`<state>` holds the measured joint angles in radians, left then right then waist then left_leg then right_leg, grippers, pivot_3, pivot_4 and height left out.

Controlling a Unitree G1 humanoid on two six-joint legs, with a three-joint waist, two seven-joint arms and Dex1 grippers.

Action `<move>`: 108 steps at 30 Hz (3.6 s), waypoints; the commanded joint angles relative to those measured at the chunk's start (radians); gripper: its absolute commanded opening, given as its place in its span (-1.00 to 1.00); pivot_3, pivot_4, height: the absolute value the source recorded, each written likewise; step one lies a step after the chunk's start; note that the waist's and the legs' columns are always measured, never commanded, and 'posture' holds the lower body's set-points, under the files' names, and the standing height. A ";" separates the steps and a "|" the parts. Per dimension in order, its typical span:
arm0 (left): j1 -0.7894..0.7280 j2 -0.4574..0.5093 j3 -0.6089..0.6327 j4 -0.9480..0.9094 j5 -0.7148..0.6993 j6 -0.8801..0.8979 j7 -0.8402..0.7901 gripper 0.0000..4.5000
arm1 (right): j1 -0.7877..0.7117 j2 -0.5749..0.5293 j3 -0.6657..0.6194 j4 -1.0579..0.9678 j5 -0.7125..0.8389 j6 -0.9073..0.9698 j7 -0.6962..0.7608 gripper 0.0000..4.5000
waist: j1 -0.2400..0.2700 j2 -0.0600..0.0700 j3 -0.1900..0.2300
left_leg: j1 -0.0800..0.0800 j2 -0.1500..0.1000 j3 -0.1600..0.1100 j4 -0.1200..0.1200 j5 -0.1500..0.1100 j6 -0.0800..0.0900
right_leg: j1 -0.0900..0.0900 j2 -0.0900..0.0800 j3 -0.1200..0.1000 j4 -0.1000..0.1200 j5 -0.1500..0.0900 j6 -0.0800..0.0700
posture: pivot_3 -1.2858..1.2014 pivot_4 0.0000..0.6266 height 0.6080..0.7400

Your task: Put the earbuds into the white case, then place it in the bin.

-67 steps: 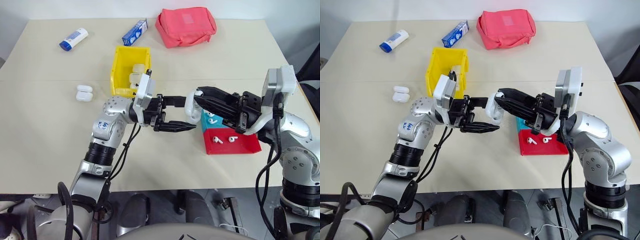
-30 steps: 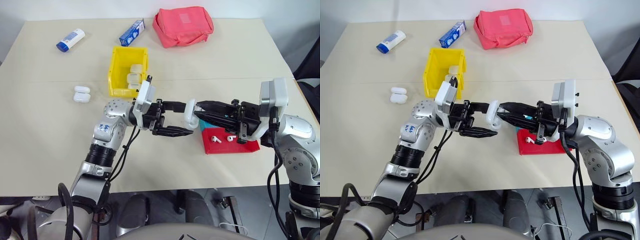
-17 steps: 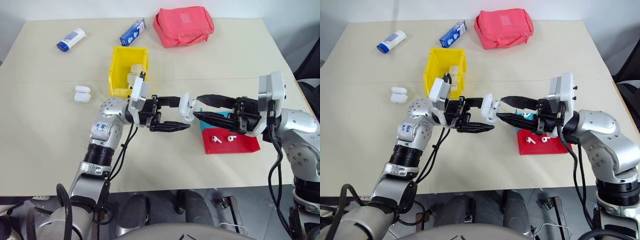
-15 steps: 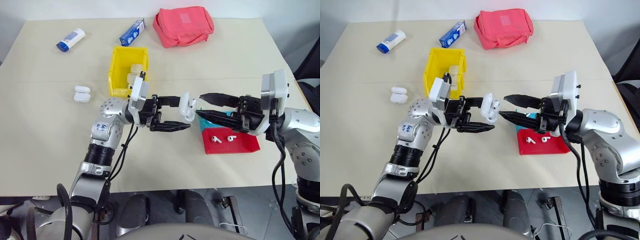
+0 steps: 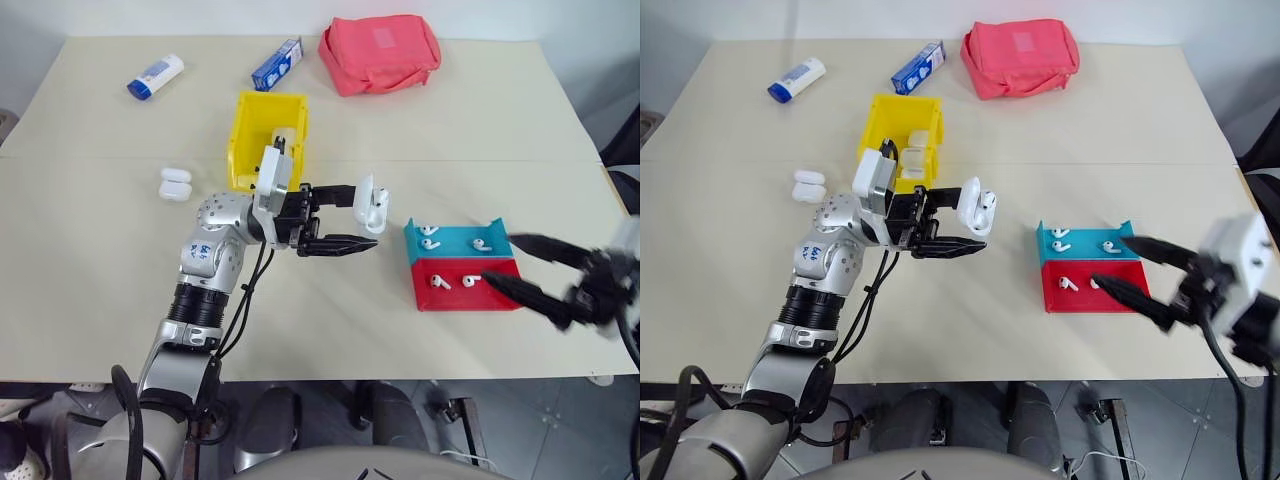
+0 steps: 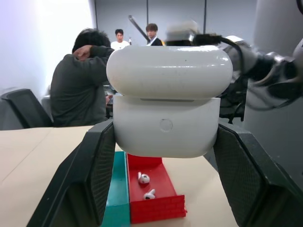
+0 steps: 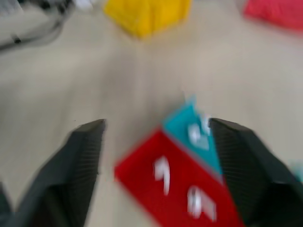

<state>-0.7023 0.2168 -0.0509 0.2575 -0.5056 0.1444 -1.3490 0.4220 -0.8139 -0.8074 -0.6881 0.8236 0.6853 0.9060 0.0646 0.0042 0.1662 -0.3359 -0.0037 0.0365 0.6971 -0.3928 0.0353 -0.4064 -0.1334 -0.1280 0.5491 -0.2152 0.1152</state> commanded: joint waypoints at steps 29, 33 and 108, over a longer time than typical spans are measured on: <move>-0.007 0.014 0.024 -0.010 -0.014 -0.022 0.021 0.23 | 0.042 -0.252 -0.060 0.052 0.066 0.007 -0.061 0.96 | -0.010 0.002 -0.002 | 0.000 0.001 0.001 -0.003 -0.004 0.001 | -0.002 0.002 0.010 -0.007 -0.001 -0.002 | 0.03 -0.52 1.00; 0.019 0.014 0.025 -0.041 -0.016 -0.026 0.038 0.23 | -0.196 -0.437 0.194 0.213 0.008 0.073 -0.078 0.96 | -0.014 0.002 -0.001 | 0.000 0.000 0.001 -0.003 -0.003 0.002 | -0.002 0.001 0.008 -0.008 -0.001 -0.002 | 0.03 -0.52 1.00; 0.149 -0.028 -0.005 -0.208 -0.036 -0.011 0.158 0.23 | -1.307 -0.194 1.221 0.873 -0.849 0.206 0.328 0.42 | -0.041 0.007 -0.003 | -0.003 0.000 0.001 0.000 0.001 -0.003 | -0.002 0.002 -0.003 -0.005 0.003 -0.001 | 0.03 -0.52 1.00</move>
<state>-0.5378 0.1972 -0.0566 0.0564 -0.5215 0.1454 -1.1923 -0.8610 -0.9755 0.4531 0.1876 -0.0090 0.8756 1.2362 0.0234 0.0110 0.1630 -0.3387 -0.0035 0.0372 0.6973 -0.3914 0.0321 -0.4083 -0.1315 -0.1310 0.5445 -0.2123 0.1145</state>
